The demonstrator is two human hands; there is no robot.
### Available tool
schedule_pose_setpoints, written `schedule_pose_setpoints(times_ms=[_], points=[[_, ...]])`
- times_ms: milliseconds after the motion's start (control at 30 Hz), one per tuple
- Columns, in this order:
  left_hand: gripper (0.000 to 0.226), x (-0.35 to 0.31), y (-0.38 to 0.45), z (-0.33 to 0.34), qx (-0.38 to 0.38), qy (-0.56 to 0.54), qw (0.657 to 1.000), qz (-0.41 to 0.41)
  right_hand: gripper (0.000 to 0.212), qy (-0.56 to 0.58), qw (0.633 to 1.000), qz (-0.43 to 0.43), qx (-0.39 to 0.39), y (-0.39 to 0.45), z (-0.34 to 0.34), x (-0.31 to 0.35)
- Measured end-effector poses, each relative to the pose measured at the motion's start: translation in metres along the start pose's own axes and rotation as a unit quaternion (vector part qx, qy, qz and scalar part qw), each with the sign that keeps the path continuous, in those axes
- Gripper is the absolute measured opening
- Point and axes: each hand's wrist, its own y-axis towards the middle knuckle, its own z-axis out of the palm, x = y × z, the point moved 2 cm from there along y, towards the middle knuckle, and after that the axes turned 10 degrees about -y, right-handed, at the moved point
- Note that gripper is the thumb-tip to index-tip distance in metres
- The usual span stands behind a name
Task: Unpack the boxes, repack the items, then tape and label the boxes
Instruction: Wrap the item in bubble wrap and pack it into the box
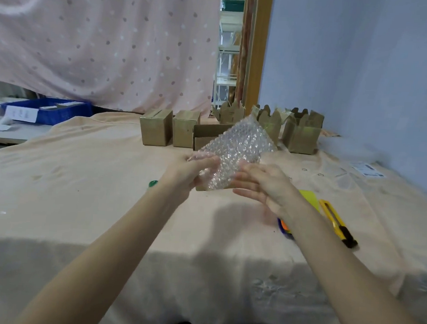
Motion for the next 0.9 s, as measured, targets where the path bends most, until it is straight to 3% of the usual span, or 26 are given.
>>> schedule_pose_setpoints(times_ms=[167,267,400,433,500,533,600,633,700,800,900], points=[[0.02,0.009,-0.001,0.008,0.003,0.092,0.995,-0.03,0.005,-0.068,0.994,-0.039,-0.081,0.006,0.002,0.003],[0.033,-0.001,0.004,0.008,0.021,0.18,0.983,-0.001,0.004,-0.118,0.988,-0.068,-0.072,0.003,-0.002,0.008],[0.013,-0.017,0.008,0.015,0.064,0.263,0.961,0.054,0.006,-0.133,0.986,-0.081,-0.065,-0.001,-0.002,0.015],[0.009,-0.021,0.01,0.016,0.071,0.287,0.953,0.066,0.02,-0.149,0.981,-0.09,-0.084,0.0,-0.004,0.018],[0.006,-0.032,0.014,0.016,0.091,0.376,0.917,0.096,0.061,-0.266,0.941,-0.139,-0.155,0.003,-0.015,0.028],[0.007,-0.038,0.016,0.018,0.109,0.424,0.893,0.107,0.078,-0.36,0.898,-0.173,-0.184,0.003,-0.019,0.036],[0.01,-0.049,0.018,0.025,0.157,0.506,0.84,0.119,0.092,-0.539,0.786,-0.247,-0.175,0.001,-0.019,0.057],[0.01,-0.055,0.019,0.031,0.177,0.539,0.814,0.127,0.091,-0.601,0.739,-0.271,-0.137,0.002,-0.015,0.066],[0.014,-0.064,0.021,0.044,0.196,0.589,0.768,0.156,0.078,-0.654,0.701,-0.279,-0.059,0.009,-0.007,0.078],[0.014,-0.072,0.03,0.058,0.192,0.627,0.732,0.186,0.041,-0.675,0.686,-0.267,-0.034,0.024,0.001,0.086],[0.023,-0.077,0.044,0.06,0.192,0.641,0.721,0.178,0.02,-0.664,0.707,-0.238,-0.049,0.039,-0.002,0.088]])
